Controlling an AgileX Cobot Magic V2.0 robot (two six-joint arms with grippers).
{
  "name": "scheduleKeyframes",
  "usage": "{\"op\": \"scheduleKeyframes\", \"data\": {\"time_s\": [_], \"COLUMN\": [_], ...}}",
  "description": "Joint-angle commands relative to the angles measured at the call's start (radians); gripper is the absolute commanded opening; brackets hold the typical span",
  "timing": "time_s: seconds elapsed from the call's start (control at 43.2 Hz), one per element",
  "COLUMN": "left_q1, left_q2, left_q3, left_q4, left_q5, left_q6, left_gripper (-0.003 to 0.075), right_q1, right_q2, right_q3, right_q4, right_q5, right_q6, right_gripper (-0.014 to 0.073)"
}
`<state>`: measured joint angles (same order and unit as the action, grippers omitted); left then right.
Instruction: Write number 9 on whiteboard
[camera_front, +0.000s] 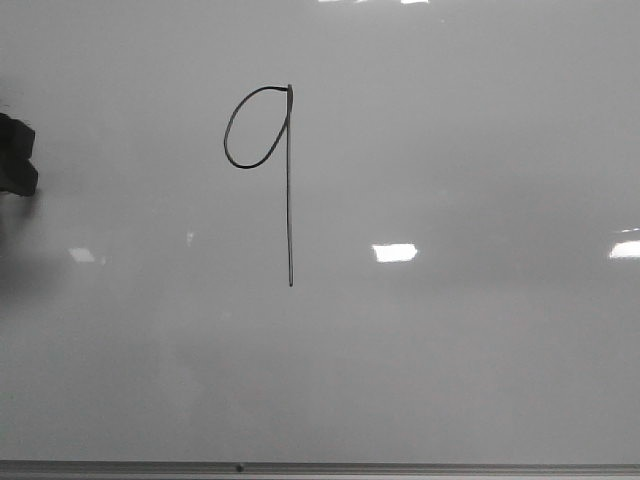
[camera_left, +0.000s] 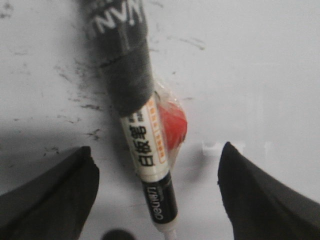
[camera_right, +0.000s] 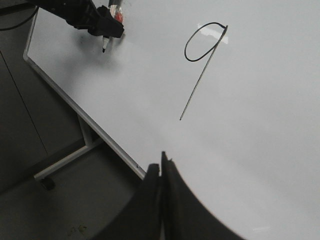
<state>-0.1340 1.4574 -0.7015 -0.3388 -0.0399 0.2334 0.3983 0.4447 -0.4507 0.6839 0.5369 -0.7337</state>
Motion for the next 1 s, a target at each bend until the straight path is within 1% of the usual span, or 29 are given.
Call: {"op": "scheduleKeyframes", "data": {"time_s": [0.0, 0.255, 0.324, 0.371, 0.51, 0.625, 0.718, 0.788, 0.973], "left_q1": [0.000, 0.000, 0.000, 0.000, -0.001, -0.001, -0.001, -0.001, -0.001], "left_q2": [-0.076, -0.230, -0.287, -0.331, -0.477, -0.611, -0.719, -0.805, -1.030], "left_q3": [-0.029, -0.021, -0.005, 0.009, 0.079, 0.146, 0.200, 0.234, 0.278], "left_q4": [0.001, 0.001, 0.001, 0.001, 0.001, 0.001, 0.001, 0.001, 0.001], "left_q5": [-0.048, 0.027, 0.040, 0.040, 0.046, 0.069, 0.080, 0.100, 0.173], "left_q6": [-0.011, -0.004, -0.004, -0.004, -0.004, -0.004, -0.004, -0.004, -0.004], "left_gripper": [0.0503, 0.0501, 0.0470, 0.0440, 0.0316, 0.0180, 0.0055, -0.0019, -0.0019], "right_q1": [-0.008, -0.008, -0.008, -0.008, -0.008, -0.008, -0.008, -0.008, -0.008], "right_q2": [0.002, 0.002, 0.002, 0.002, 0.002, 0.002, 0.002, 0.002, 0.002], "right_q3": [-0.023, -0.023, -0.023, -0.023, -0.023, -0.023, -0.023, -0.023, -0.023], "right_q4": [0.030, 0.030, 0.030, 0.030, 0.030, 0.030, 0.030, 0.030, 0.030], "right_q5": [-0.051, -0.051, -0.051, -0.051, -0.051, -0.051, -0.051, -0.051, -0.051], "right_q6": [-0.001, -0.001, -0.001, -0.001, -0.001, -0.001, -0.001, -0.001, -0.001], "right_gripper": [-0.0067, -0.0067, -0.0067, -0.0067, -0.0067, -0.0067, -0.0067, -0.0067, -0.0067]}}
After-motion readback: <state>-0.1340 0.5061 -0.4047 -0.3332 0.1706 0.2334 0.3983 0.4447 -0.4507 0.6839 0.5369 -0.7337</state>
